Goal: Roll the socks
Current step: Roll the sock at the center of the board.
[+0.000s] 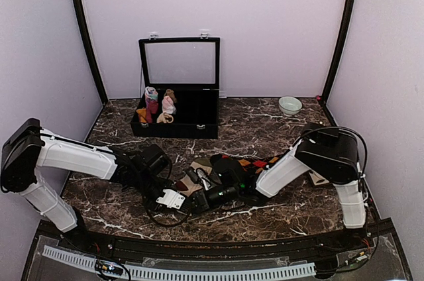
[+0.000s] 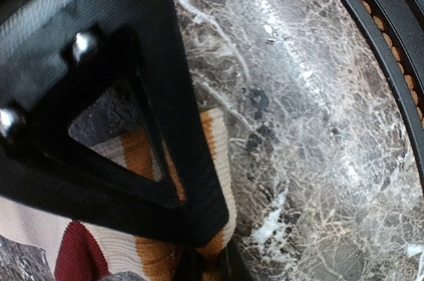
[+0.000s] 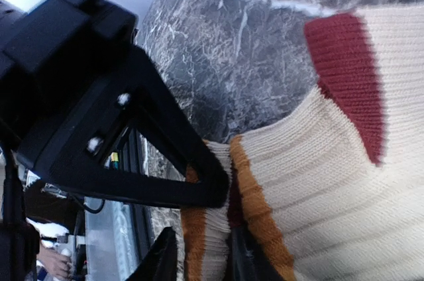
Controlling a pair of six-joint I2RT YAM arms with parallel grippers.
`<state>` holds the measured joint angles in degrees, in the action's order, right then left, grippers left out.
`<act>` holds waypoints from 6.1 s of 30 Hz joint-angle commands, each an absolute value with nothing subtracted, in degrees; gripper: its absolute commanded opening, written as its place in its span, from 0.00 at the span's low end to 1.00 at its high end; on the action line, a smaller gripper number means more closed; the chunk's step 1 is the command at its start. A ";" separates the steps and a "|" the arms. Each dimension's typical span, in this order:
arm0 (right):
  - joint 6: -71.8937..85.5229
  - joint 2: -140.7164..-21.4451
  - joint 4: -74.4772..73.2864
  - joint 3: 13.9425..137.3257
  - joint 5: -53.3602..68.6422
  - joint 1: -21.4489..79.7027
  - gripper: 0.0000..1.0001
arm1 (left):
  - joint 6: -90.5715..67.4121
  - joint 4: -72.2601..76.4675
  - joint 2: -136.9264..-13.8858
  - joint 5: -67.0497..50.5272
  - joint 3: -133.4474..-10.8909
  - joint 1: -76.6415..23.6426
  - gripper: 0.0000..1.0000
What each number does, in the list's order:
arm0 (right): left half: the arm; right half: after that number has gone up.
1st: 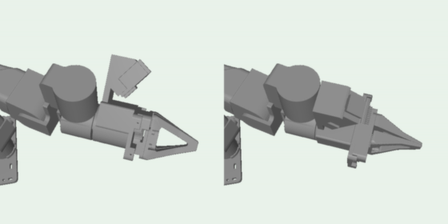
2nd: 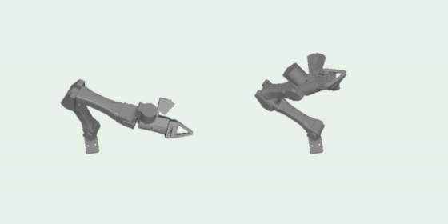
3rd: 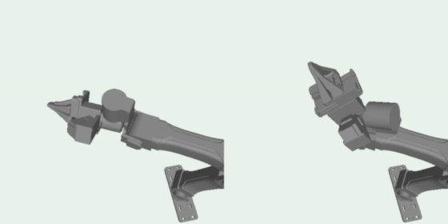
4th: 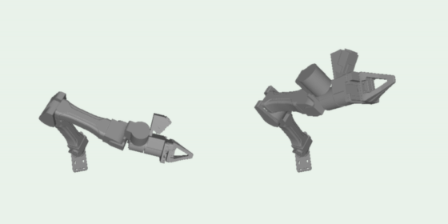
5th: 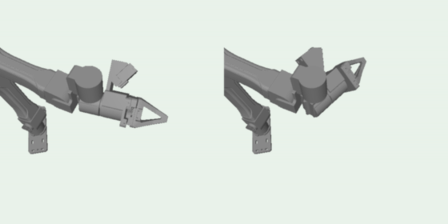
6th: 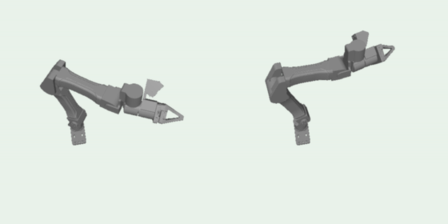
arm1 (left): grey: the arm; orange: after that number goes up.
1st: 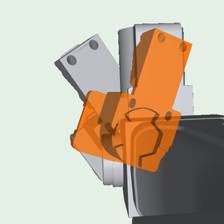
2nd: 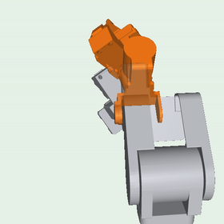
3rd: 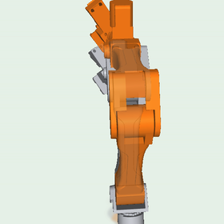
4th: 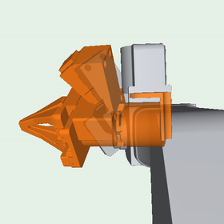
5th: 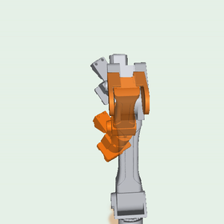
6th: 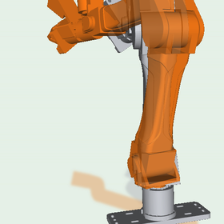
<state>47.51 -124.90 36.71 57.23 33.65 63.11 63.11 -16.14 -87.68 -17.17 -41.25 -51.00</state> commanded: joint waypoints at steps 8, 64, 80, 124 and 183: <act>45.32 -117.79 20.84 40.69 13.02 61.34 0.99 | 60.56 -23.46 -96.09 -20.70 -42.95 -50.36 0.00; -22.07 -109.03 28.50 49.80 -17.63 88.66 0.67 | 58.13 -58.48 -126.73 -34.66 -73.58 -44.14 0.00; -21.96 -115.35 29.08 53.72 -15.38 86.32 0.52 | 55.20 -54.76 -126.83 -30.72 -75.12 -45.35 0.03; 21.95 -120.27 34.17 40.36 6.74 72.97 0.08 | 58.05 -46.13 -84.53 -35.63 -50.36 -36.06 0.46; 35.90 -122.18 28.17 38.13 14.71 65.53 0.39 | 60.54 -23.23 -100.65 -20.68 -46.07 -53.96 0.08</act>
<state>38.57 -118.85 50.68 43.29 22.11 65.45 61.30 -18.96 -95.96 -22.31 -49.23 -53.54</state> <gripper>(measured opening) 0.366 0.139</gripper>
